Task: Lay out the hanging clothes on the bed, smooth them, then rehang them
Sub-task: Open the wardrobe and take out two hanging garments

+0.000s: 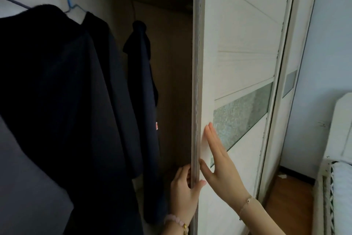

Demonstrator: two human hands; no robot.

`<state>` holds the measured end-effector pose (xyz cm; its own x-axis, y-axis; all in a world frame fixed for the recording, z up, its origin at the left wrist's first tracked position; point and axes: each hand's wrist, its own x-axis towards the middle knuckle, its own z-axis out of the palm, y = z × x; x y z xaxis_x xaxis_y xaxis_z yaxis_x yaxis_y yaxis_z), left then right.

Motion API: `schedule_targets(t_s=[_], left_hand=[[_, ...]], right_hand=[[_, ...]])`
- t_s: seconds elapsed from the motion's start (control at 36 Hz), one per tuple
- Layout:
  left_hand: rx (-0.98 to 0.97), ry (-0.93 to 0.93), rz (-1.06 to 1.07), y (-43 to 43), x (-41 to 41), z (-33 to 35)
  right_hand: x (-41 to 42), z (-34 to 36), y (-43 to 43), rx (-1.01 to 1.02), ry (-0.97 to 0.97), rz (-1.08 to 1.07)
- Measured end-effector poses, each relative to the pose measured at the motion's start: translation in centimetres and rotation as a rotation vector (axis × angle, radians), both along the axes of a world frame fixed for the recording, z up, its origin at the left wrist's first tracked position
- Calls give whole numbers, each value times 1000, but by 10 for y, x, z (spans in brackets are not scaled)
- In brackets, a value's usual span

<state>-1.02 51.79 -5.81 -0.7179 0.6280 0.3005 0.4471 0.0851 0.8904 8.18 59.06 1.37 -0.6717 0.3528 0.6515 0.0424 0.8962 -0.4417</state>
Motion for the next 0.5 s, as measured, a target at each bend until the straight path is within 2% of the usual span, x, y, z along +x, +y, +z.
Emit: schedule_targets(t_s=[0.5], left_hand=[[21,16,-138,91,-20,5]], right_hand=[[-7,3,85,0,-24,-121]])
